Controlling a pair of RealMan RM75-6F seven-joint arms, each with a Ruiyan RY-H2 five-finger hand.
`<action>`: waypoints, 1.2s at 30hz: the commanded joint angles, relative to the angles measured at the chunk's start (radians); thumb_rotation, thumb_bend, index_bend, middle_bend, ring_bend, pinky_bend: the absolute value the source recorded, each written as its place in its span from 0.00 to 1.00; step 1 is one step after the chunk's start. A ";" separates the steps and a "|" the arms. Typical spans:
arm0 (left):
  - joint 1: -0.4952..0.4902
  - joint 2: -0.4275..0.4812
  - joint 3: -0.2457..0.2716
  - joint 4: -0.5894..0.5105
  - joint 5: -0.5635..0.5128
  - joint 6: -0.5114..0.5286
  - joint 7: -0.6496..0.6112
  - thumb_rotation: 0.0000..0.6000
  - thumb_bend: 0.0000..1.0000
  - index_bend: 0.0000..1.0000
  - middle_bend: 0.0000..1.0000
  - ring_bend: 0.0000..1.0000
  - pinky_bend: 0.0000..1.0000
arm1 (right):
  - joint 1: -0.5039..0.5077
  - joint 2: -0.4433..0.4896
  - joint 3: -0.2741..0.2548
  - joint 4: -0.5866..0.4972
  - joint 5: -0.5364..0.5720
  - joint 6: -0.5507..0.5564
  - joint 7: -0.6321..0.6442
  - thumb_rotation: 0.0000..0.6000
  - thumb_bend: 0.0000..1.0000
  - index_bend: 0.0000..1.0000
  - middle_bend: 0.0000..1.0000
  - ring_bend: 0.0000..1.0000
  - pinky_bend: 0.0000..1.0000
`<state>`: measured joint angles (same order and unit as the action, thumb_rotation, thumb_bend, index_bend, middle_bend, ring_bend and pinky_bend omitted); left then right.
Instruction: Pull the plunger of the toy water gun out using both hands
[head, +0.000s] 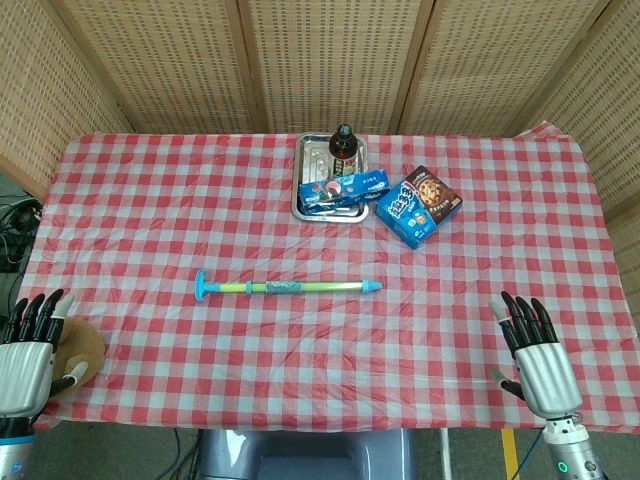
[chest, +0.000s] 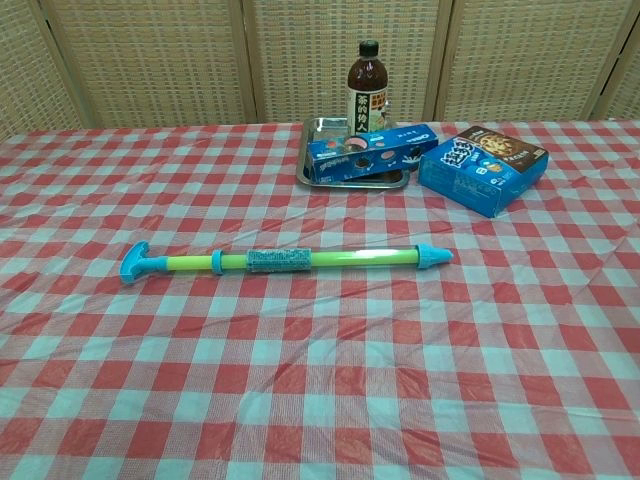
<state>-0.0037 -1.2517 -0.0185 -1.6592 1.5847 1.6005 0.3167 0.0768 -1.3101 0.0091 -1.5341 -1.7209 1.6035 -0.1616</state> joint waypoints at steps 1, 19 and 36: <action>0.001 0.001 -0.001 -0.001 -0.001 0.001 0.001 1.00 0.08 0.00 0.00 0.00 0.00 | 0.000 0.000 -0.001 -0.003 0.003 -0.005 -0.007 1.00 0.11 0.03 0.00 0.00 0.00; -0.001 0.003 -0.008 -0.009 -0.010 0.002 -0.001 1.00 0.09 0.00 0.00 0.00 0.00 | 0.002 0.006 0.003 -0.010 0.014 -0.013 0.001 1.00 0.11 0.03 0.00 0.00 0.00; -0.094 -0.061 -0.103 -0.008 -0.041 -0.056 0.047 1.00 0.16 0.27 0.71 0.64 0.56 | 0.015 -0.004 0.016 0.022 0.025 -0.025 0.038 1.00 0.11 0.04 0.00 0.00 0.00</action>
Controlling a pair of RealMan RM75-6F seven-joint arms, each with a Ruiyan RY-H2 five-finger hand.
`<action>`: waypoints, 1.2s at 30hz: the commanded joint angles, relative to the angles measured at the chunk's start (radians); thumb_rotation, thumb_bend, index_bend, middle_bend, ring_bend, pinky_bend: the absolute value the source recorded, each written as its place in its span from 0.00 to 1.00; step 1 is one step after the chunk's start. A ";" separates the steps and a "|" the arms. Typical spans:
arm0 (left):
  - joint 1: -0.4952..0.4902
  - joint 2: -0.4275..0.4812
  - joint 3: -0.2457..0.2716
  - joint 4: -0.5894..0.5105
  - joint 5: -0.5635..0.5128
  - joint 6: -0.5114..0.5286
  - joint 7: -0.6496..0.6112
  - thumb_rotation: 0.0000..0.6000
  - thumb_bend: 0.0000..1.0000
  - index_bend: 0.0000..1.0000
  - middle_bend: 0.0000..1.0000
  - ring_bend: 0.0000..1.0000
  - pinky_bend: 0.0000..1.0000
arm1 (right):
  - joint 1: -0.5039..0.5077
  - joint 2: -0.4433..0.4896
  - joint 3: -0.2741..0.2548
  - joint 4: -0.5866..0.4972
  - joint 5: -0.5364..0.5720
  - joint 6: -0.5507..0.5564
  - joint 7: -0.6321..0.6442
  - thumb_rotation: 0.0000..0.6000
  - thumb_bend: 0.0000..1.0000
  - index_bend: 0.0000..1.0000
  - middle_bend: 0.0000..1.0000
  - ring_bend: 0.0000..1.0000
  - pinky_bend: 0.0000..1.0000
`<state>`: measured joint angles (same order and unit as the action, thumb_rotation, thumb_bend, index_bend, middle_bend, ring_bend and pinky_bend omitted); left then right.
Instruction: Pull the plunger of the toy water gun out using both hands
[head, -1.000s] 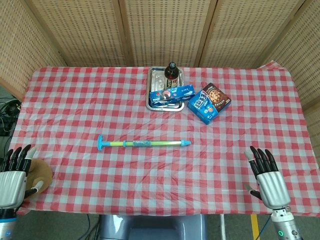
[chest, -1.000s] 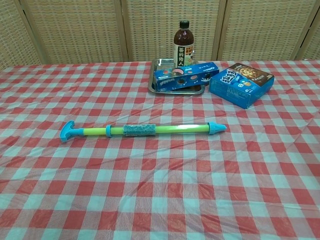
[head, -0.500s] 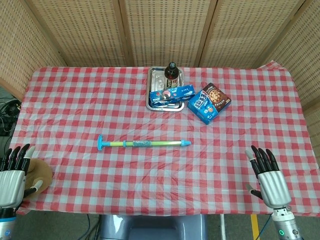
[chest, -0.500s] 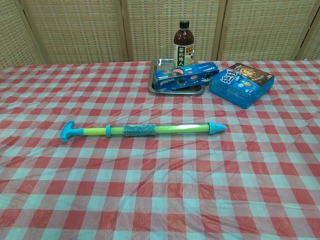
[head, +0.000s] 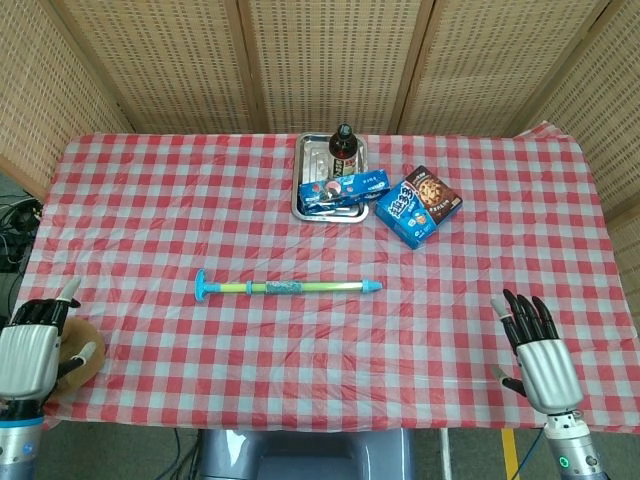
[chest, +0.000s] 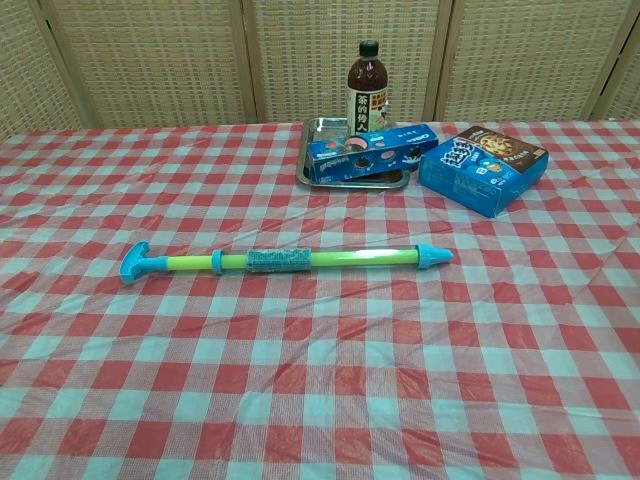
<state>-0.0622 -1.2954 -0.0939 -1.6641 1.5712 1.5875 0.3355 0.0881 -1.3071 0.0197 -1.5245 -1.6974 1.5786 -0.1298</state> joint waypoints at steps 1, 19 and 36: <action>-0.049 -0.022 -0.036 -0.006 -0.040 -0.063 0.037 1.00 0.16 0.30 0.75 0.68 0.59 | 0.005 -0.009 0.008 0.017 0.005 -0.002 0.007 1.00 0.11 0.04 0.00 0.00 0.00; -0.349 -0.146 -0.231 -0.056 -0.459 -0.406 0.337 1.00 0.26 0.44 0.93 0.84 0.72 | 0.027 -0.020 0.055 0.063 0.103 -0.054 0.046 1.00 0.11 0.05 0.00 0.00 0.00; -0.581 -0.304 -0.258 0.053 -0.838 -0.481 0.548 1.00 0.29 0.41 0.93 0.84 0.72 | 0.036 -0.022 0.053 0.076 0.126 -0.077 0.090 1.00 0.11 0.08 0.00 0.00 0.00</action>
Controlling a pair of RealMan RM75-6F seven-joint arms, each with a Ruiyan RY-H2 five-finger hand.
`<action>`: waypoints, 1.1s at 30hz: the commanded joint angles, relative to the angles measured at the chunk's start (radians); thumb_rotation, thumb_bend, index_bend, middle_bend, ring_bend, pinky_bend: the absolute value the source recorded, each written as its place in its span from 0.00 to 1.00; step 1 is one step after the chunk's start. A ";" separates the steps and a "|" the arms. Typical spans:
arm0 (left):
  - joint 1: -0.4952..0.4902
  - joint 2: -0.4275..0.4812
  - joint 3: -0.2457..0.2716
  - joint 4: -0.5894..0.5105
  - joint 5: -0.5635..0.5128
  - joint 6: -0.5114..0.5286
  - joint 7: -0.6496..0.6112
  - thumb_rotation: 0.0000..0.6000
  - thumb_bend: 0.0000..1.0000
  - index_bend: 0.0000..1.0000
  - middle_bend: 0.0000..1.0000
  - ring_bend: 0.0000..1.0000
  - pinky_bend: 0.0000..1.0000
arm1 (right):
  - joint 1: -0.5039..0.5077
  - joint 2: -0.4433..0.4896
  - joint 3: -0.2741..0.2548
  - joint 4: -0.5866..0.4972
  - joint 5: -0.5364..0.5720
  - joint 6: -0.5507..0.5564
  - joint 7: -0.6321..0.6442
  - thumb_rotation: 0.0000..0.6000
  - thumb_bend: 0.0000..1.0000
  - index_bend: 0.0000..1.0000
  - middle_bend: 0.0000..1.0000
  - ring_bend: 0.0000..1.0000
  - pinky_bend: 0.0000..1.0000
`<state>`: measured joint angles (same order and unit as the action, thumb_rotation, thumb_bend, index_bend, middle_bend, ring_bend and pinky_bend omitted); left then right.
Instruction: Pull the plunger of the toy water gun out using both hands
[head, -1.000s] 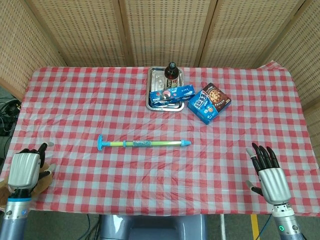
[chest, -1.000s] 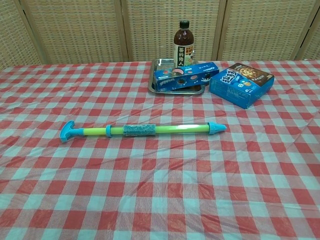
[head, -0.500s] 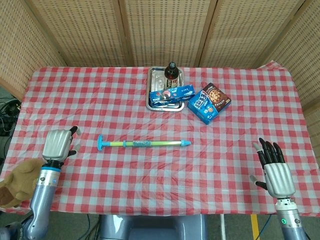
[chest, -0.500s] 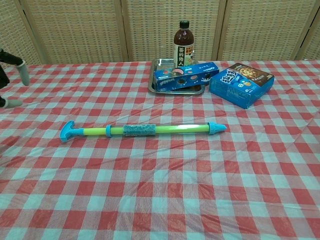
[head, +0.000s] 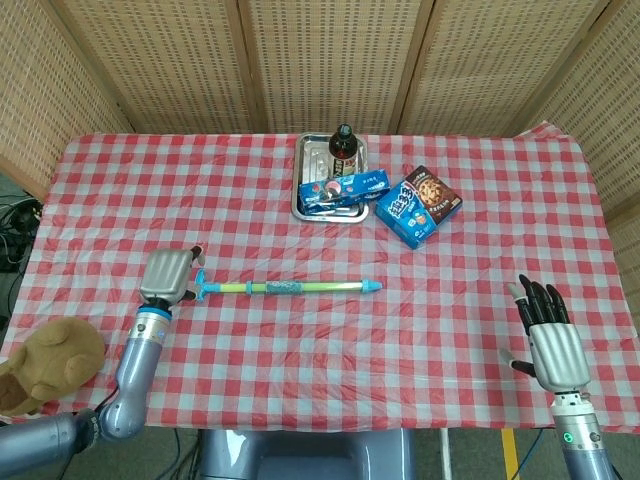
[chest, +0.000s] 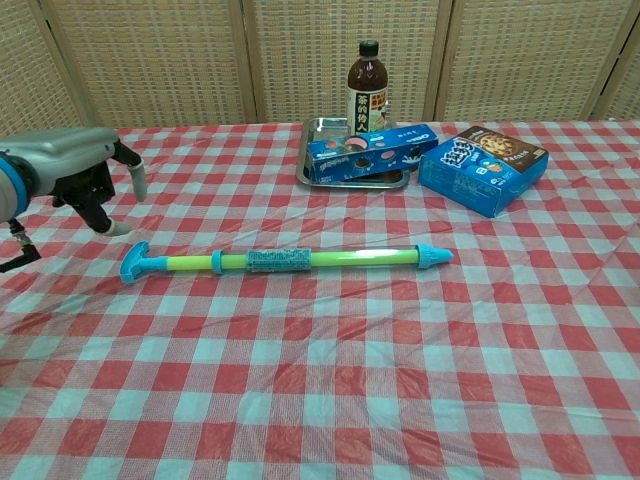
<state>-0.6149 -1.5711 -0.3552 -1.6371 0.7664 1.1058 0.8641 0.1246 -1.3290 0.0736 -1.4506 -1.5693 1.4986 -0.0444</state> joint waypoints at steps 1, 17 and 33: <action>-0.037 -0.037 0.004 0.034 -0.044 0.001 0.024 1.00 0.29 0.41 0.93 0.84 0.72 | 0.000 0.000 -0.001 0.003 -0.003 0.004 0.007 1.00 0.11 0.08 0.00 0.00 0.00; -0.143 -0.180 0.034 0.150 -0.172 0.063 0.097 1.00 0.29 0.43 0.93 0.84 0.72 | 0.001 0.008 -0.003 0.005 0.005 0.001 0.041 1.00 0.11 0.08 0.00 0.00 0.00; -0.184 -0.238 0.053 0.241 -0.225 0.059 0.088 1.00 0.29 0.43 0.93 0.84 0.72 | 0.002 0.013 -0.008 0.000 0.002 0.002 0.057 1.00 0.11 0.08 0.00 0.00 0.00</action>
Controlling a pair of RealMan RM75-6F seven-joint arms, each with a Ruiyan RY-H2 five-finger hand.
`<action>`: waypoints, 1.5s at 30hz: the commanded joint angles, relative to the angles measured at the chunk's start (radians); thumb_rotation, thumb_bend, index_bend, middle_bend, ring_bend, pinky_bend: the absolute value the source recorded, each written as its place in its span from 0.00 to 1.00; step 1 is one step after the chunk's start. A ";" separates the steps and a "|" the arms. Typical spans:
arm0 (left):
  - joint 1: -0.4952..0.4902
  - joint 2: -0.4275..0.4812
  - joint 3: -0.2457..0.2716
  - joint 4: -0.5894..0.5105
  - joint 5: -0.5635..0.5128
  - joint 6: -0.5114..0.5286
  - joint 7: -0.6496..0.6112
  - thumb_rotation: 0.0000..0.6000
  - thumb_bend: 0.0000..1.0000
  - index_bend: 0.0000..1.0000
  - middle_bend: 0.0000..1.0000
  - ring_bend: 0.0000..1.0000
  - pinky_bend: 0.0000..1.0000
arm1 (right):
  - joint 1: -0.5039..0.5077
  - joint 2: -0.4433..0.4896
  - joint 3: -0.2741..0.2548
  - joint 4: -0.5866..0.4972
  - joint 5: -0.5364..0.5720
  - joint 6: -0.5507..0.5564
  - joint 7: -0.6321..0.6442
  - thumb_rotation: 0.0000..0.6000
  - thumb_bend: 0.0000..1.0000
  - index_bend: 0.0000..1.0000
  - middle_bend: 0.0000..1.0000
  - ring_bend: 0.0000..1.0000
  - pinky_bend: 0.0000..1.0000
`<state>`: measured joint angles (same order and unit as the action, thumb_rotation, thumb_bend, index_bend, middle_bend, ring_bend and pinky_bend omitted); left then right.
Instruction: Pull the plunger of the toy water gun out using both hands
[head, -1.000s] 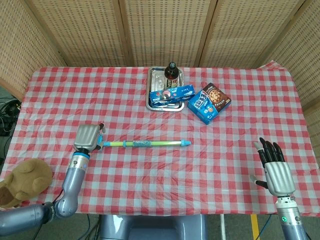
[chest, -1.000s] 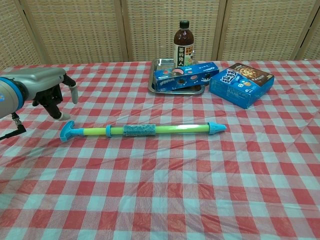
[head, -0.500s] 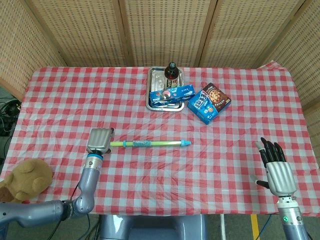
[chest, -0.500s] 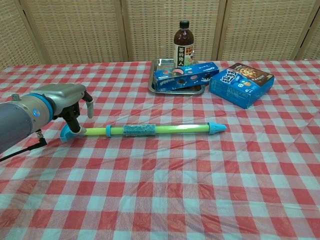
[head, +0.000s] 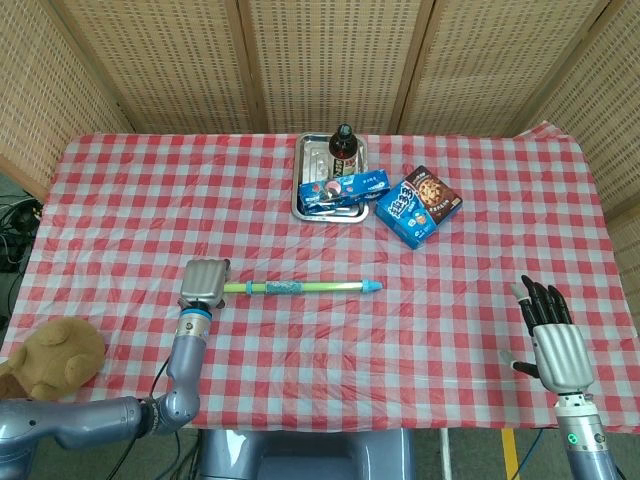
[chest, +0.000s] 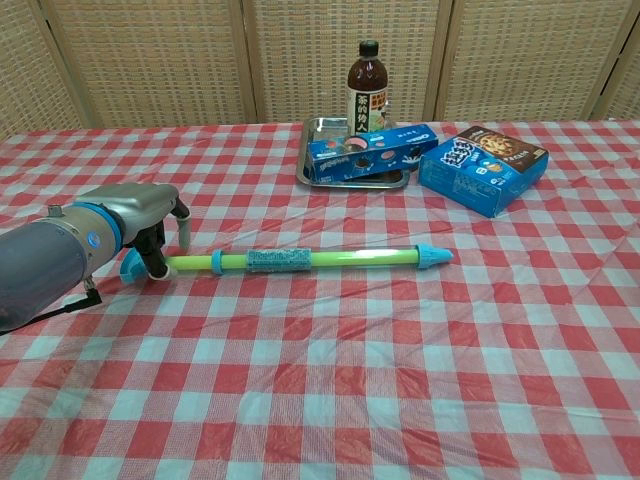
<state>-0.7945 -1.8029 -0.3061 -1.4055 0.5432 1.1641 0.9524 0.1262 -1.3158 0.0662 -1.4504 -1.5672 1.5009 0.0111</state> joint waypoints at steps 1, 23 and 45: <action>-0.006 -0.008 0.005 0.014 -0.002 0.001 0.000 1.00 0.29 0.43 0.93 0.84 0.72 | 0.001 0.000 -0.001 0.000 0.000 -0.001 0.002 1.00 0.11 0.08 0.00 0.00 0.00; -0.031 -0.060 0.027 0.112 -0.011 -0.015 -0.023 1.00 0.61 0.62 0.94 0.85 0.72 | 0.000 0.004 0.004 -0.001 0.007 0.006 0.027 1.00 0.11 0.08 0.00 0.00 0.00; 0.038 0.079 0.020 -0.150 0.134 0.187 -0.070 1.00 0.64 0.82 0.94 0.85 0.72 | -0.008 0.023 -0.010 -0.042 -0.010 0.019 0.010 1.00 0.11 0.08 0.00 0.00 0.00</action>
<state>-0.7630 -1.7361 -0.2839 -1.5403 0.6709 1.3386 0.8812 0.1182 -1.2925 0.0566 -1.4923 -1.5775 1.5196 0.0210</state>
